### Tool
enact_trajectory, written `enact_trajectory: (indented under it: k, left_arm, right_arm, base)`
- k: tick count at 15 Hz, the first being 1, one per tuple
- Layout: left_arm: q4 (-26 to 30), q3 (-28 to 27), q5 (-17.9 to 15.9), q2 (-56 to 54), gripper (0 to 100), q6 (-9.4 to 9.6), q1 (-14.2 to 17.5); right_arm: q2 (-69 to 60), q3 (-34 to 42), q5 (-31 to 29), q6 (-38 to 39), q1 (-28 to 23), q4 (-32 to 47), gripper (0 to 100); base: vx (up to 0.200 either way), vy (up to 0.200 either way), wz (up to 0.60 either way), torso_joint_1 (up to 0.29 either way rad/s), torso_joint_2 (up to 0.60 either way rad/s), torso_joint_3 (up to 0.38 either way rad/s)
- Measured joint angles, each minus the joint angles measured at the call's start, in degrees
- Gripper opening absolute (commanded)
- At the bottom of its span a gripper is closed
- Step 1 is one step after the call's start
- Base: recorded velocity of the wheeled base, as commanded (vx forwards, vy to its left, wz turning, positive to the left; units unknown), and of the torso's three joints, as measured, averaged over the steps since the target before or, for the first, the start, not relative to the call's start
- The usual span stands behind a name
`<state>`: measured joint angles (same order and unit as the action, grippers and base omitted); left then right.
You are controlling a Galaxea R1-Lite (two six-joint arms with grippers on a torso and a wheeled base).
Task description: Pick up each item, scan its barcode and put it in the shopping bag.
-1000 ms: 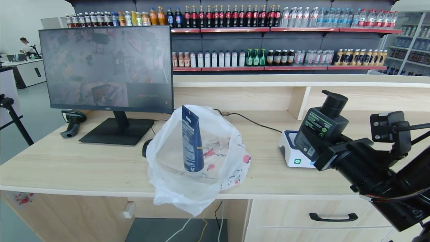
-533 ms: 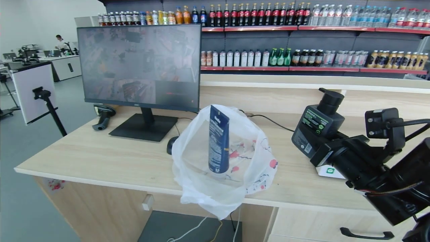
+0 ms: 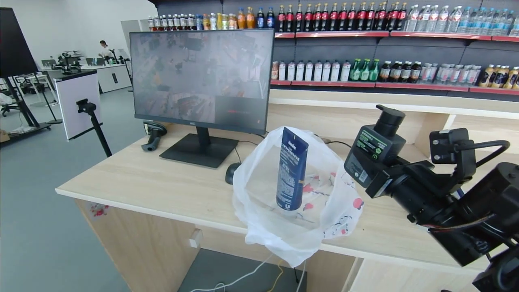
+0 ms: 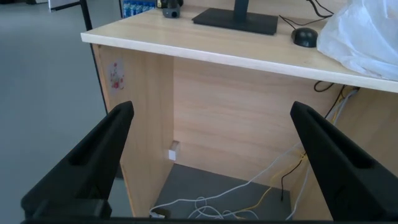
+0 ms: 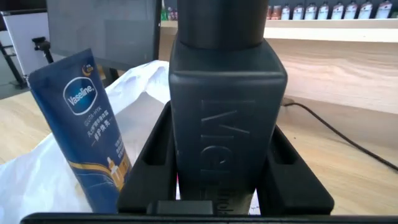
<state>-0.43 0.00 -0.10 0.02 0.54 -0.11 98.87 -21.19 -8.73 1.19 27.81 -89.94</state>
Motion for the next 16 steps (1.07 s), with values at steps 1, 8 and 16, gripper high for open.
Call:
enact_trajectory:
  k: [1, 8, 16]
  left_arm:
    - [0.0, 0.0, 0.0, 0.0, 100, -0.02, 0.0]
    - [-0.01, 0.0, 0.0, 0.0, 100, 0.06, 0.04]
    - [-0.17, 0.0, 0.07, 0.0, 100, -0.21, 0.0]
  right_arm:
    - [1.46, -1.61, 0.0, 0.37, 0.39, 0.0, 0]
    - [13.24, -10.2, 0.3, 0.61, 3.75, 0.04, 0]
    - [20.65, -13.43, 0.5, 0.44, 3.67, 0.02, 0]
  base:
    - [0.0, 0.0, 0.0, 0.0, 0.0, 0.0]
    - [0.0, 0.0, 0.0, 0.0, 0.0, 0.0]
    - [0.0, 0.0, 0.0, 0.0, 0.0, 0.0]
